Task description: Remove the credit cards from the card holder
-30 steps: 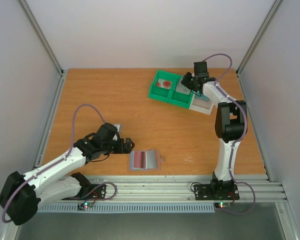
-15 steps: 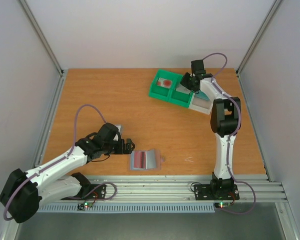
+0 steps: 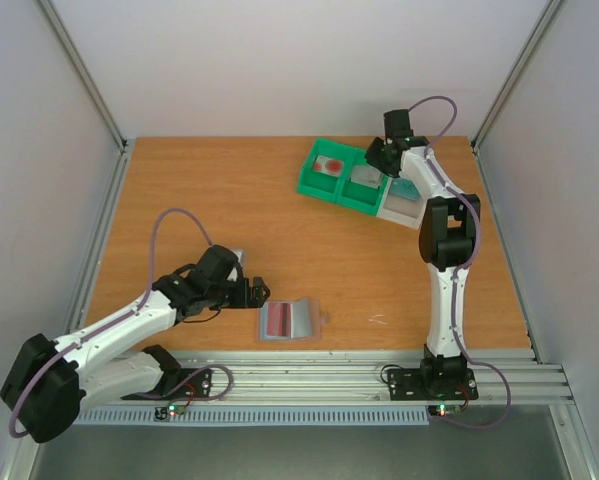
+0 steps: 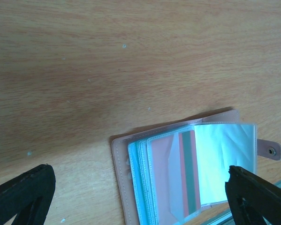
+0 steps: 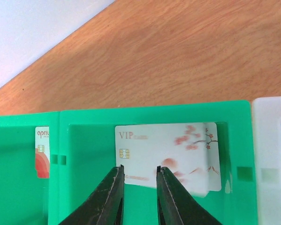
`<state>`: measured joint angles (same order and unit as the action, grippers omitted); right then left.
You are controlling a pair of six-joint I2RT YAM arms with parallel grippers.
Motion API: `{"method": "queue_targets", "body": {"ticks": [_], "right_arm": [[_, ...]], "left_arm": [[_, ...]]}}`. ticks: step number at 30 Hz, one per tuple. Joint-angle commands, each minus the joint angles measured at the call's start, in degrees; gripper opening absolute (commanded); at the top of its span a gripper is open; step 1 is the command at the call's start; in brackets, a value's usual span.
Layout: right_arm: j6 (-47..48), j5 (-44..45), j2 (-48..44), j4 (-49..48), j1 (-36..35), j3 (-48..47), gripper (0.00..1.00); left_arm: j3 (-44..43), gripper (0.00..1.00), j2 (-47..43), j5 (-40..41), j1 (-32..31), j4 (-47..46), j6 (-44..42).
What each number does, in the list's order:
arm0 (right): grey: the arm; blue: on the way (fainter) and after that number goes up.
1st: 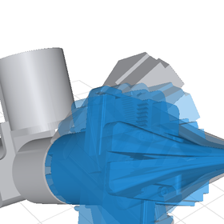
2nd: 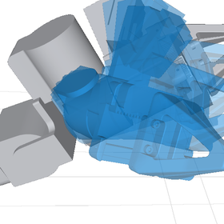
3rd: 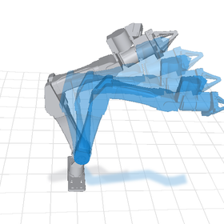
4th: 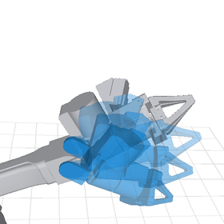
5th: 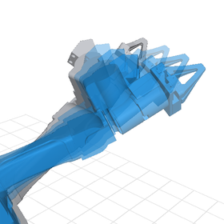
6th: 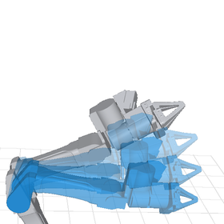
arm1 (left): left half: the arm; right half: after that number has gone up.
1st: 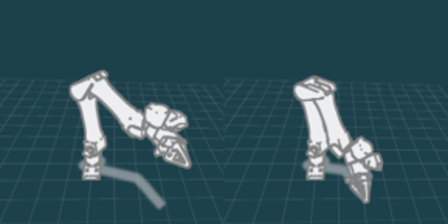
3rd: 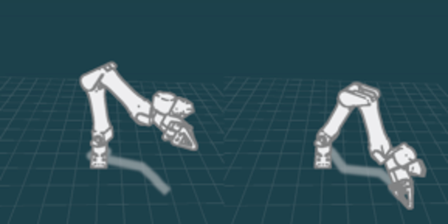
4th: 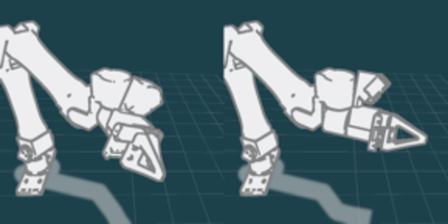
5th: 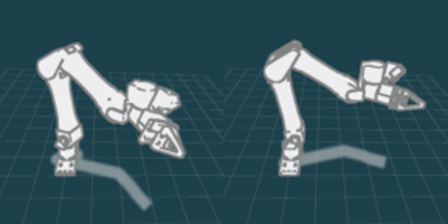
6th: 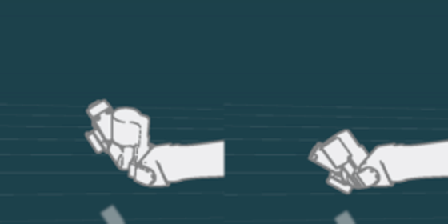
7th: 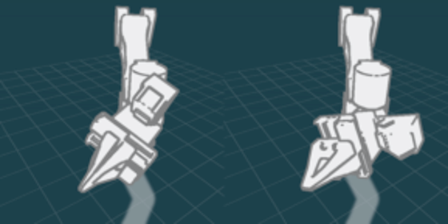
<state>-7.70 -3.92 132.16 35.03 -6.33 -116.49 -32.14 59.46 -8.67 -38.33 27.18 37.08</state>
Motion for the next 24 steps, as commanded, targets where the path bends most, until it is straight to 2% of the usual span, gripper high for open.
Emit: {"method": "queue_targets", "body": {"ticks": [1,10,16,24], "right_arm": [[0.4,1.8,-0.5,5.0,0.4,-2.7,0.22],[1.4,-1.6,-2.4,8.8,0.1,-2.5,0.24],[2.9,-4.7,-7.5,9.3,-1.5,1.4,0.25],[1.1,-9.1,-21.4,7.7,-4.3,15.7,0.28]], "left_arm": [[-2.4,1.00,1.1,-0.6,-0.1,-0.3,0.3],[-3.7,0.99,2.0,-1.8,-0.1,1.5,-0.9],[-5.1,0.97,2.4,-3.4,0.0,3.4,-1.8],[-4.7,0.92,1.2,-10.2,0.6,2.8,1.1]]}}
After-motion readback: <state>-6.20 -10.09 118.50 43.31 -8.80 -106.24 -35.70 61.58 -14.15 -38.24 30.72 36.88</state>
